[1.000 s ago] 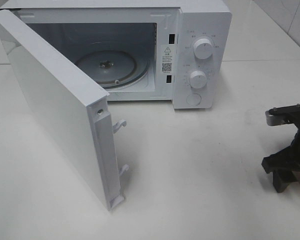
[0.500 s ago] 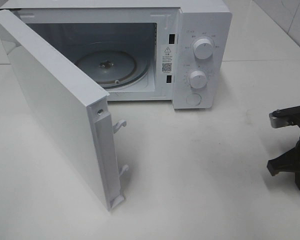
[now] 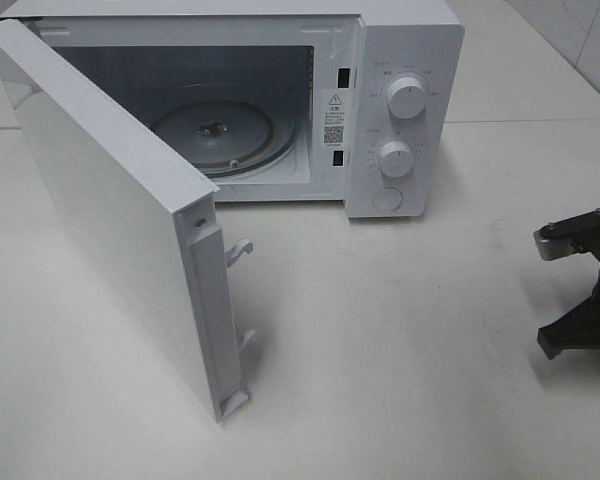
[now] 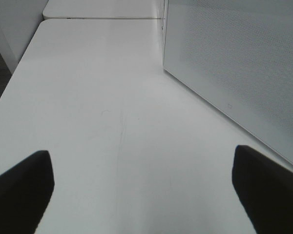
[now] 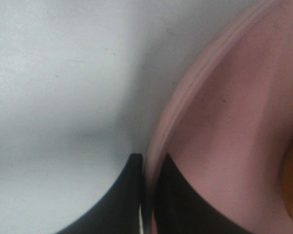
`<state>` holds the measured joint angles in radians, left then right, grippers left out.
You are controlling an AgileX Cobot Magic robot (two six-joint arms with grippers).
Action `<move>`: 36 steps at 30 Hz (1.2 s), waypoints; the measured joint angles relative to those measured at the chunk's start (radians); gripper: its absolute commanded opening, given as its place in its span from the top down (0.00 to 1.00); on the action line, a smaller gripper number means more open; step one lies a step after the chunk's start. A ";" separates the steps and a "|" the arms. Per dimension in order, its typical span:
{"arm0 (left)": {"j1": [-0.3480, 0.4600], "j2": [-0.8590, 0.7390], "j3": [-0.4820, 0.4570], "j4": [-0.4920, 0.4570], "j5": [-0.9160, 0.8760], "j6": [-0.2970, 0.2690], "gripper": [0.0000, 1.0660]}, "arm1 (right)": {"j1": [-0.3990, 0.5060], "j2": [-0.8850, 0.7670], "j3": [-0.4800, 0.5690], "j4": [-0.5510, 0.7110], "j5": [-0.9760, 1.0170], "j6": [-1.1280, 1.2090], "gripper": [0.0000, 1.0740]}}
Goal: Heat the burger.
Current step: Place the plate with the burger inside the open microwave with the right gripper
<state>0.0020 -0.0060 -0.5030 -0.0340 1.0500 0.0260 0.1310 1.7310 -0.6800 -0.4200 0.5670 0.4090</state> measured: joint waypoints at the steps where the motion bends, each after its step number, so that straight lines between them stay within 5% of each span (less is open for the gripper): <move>1: 0.000 0.000 0.000 0.000 0.000 0.000 0.15 | 0.000 0.000 0.000 0.000 0.000 0.000 1.00; 18: 0.000 0.000 0.000 0.000 0.000 0.000 0.15 | 0.254 -0.055 0.008 -0.157 0.189 0.260 1.00; 36: 0.000 0.000 0.000 0.000 0.000 0.000 0.15 | 0.310 -0.216 0.062 -0.155 0.289 0.273 1.00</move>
<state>0.0020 -0.0060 -0.5030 -0.0340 1.0500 0.0260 0.4410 1.5150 -0.6180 -0.5750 0.8560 0.6820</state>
